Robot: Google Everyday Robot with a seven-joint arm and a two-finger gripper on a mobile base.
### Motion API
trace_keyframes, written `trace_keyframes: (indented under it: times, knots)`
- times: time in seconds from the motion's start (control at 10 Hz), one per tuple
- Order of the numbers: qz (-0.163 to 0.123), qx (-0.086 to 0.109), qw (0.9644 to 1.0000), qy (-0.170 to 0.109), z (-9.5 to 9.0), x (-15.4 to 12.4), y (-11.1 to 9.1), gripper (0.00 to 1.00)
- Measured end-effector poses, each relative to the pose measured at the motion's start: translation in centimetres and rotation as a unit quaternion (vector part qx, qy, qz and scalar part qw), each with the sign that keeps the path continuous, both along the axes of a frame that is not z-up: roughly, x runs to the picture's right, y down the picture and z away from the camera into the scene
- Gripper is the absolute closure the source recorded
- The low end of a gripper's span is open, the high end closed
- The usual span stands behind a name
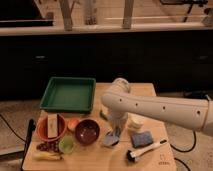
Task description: Place towel in metal cup
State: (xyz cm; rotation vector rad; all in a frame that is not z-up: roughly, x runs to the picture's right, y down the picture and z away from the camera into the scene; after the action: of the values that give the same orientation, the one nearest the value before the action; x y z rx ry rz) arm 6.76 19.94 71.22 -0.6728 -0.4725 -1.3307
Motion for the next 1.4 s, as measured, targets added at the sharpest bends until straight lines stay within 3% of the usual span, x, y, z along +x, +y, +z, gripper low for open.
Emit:
trace_keyframes:
  times: [0.1,0.2,1.4]
  knots:
    - [0.002,-0.001,1.0,0.0,-0.01,0.13,-0.05,0.22]
    - [0.002,-0.002,1.0,0.001,-0.01,0.2,-0.1,0.2]
    - [0.007,-0.002,1.0,0.002,-0.4,0.33,0.2,0.2]
